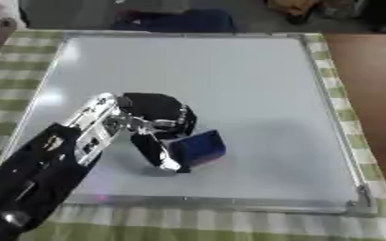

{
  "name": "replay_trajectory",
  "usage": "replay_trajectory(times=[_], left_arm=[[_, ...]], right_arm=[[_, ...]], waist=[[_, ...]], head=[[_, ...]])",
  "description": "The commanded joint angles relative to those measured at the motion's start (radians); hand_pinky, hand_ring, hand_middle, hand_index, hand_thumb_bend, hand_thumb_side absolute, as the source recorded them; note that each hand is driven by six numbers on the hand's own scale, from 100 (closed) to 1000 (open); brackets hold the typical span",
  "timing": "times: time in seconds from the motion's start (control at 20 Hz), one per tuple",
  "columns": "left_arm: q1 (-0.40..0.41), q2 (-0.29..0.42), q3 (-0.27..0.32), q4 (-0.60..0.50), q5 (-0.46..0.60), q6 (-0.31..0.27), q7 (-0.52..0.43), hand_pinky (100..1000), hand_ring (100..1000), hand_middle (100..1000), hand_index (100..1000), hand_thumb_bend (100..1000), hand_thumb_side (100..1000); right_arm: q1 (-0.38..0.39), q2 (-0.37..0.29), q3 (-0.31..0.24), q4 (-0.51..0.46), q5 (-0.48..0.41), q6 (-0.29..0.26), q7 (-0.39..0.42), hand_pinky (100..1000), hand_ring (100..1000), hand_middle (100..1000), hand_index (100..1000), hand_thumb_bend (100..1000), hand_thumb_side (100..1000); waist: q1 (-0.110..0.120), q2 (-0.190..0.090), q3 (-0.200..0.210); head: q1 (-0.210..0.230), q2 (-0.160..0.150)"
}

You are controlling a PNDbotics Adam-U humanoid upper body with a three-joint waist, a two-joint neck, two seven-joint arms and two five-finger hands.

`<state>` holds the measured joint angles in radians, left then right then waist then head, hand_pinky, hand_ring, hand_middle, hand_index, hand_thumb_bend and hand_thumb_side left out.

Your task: Wipe the whiteboard clean with a brush.

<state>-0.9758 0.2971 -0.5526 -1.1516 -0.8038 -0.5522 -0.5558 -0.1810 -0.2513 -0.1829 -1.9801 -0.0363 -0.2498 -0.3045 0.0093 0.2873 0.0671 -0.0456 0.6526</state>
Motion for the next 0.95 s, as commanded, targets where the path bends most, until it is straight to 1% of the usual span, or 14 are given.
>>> replay_trajectory(times=[0.05, 0.1, 0.2, 0.35, 0.5, 0.6, 0.7, 0.8, 0.95], left_arm=[[-0.004, 0.004, 0.018, 0.015, -0.036, -0.355, -0.347, 487, 723, 704, 100, 504, 706], [-0.003, 0.004, 0.020, 0.015, -0.043, -0.355, -0.343, 489, 725, 706, 100, 504, 705], [0.001, 0.005, 0.028, 0.009, -0.052, -0.353, -0.325, 483, 712, 679, 100, 467, 684], [0.007, 0.018, 0.049, -0.035, -0.058, -0.331, -0.273, 483, 708, 666, 100, 425, 638], [0.014, 0.042, 0.075, -0.127, -0.058, -0.288, -0.209, 486, 710, 666, 100, 410, 598], [0.022, 0.059, 0.092, -0.197, -0.058, -0.254, -0.168, 481, 702, 654, 100, 388, 587], [0.033, 0.079, 0.106, -0.262, -0.053, -0.219, -0.138, 473, 693, 640, 100, 369, 538], [0.044, 0.103, 0.116, -0.322, -0.054, -0.188, -0.118, 479, 699, 642, 100, 391, 508], [0.075, 0.139, 0.119, -0.371, -0.050, -0.157, -0.102, 475, 698, 648, 100, 360, 551]], right_arm=[[-0.008, -0.017, -0.001, -0.020, -0.002, -0.002, -0.001, 585, 558, 405, 535, 100, 913], [-0.009, -0.017, 0.000, -0.020, -0.002, -0.002, -0.001, 585, 558, 405, 536, 100, 913], [-0.009, -0.017, 0.000, -0.020, -0.002, -0.002, 0.000, 585, 557, 405, 535, 100, 913], [-0.007, -0.018, 0.000, -0.020, -0.003, -0.001, 0.001, 585, 558, 405, 536, 100, 914], [-0.006, -0.020, -0.001, -0.020, -0.003, -0.001, 0.000, 585, 558, 405, 536, 100, 914], [-0.005, -0.021, -0.002, -0.020, -0.004, -0.002, -0.001, 584, 558, 406, 536, 100, 914], [-0.004, -0.023, -0.003, -0.020, -0.004, -0.003, -0.003, 584, 558, 406, 536, 100, 913], [-0.003, -0.024, -0.004, -0.020, -0.005, -0.003, -0.005, 584, 558, 407, 536, 100, 913], [-0.002, -0.025, -0.006, -0.020, -0.006, -0.003, -0.008, 584, 558, 407, 537, 100, 913]], waist=[[-0.003, -0.017, 0.000], [-0.003, -0.018, 0.000], [-0.003, -0.018, 0.001], [-0.002, -0.020, 0.004], [-0.002, -0.023, 0.009], [-0.002, -0.025, 0.012], [-0.003, -0.027, 0.014], [-0.003, -0.030, 0.015], [-0.003, -0.034, 0.014]], head=[[0.002, -0.008], [0.002, -0.007], [0.002, -0.007], [0.002, -0.005], [-0.001, -0.002], [-0.003, -0.001], [-0.006, 0.001], [-0.010, 0.002], [-0.013, 0.003]])
